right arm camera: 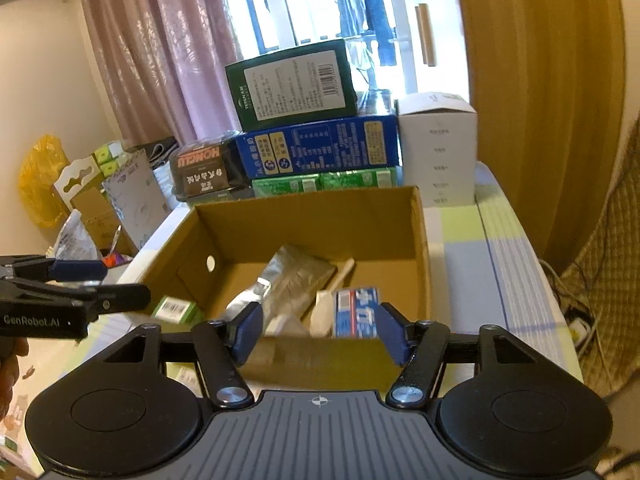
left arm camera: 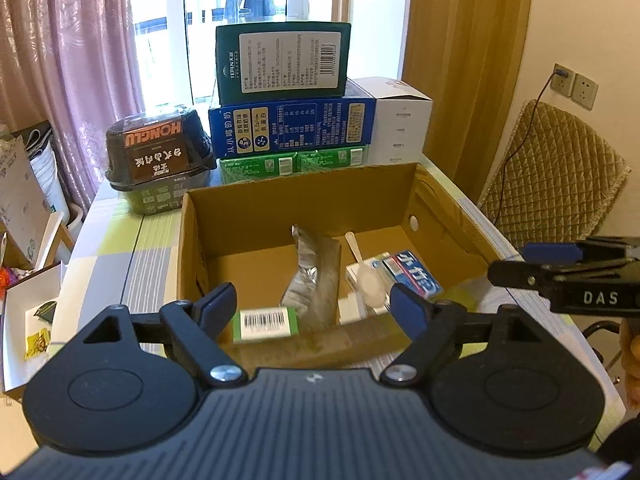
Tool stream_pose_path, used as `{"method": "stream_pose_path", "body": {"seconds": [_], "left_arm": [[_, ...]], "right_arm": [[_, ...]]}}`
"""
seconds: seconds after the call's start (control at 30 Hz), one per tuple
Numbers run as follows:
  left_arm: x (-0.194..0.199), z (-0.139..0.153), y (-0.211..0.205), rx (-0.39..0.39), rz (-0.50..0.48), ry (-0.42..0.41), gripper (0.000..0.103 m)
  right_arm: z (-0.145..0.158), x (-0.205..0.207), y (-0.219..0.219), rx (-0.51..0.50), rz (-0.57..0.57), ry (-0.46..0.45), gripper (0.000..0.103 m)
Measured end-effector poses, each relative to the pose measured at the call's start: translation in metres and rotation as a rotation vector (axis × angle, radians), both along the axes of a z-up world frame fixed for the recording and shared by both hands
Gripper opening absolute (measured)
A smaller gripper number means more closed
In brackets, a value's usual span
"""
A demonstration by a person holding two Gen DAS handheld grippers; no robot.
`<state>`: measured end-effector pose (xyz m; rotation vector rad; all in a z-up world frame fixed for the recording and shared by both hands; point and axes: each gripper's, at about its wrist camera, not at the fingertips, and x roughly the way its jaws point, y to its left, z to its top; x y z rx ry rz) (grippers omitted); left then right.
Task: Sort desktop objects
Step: 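Withdraw both tools from the box toward the red packet and clear package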
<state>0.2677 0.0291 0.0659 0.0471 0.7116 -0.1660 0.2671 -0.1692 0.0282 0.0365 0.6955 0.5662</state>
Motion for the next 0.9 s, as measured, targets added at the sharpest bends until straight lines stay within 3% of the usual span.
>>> {"method": "stream_pose_path", "body": {"seconds": [0.3, 0.6, 0.9], "left_arm": [[-0.057, 0.006, -0.01, -0.011, 0.009, 0.006, 0.092], [-0.099, -0.003, -0.011, -0.023, 0.036, 0.015, 0.101], [-0.131, -0.026, -0.014, -0.024, 0.062, 0.043, 0.101]], "right_arm": [[0.004, -0.061, -0.026, 0.008, -0.032, 0.009, 0.087], [-0.005, -0.107, -0.042, 0.004, -0.067, 0.035, 0.097], [-0.021, -0.137, -0.062, 0.0, -0.102, 0.071, 0.101]]}}
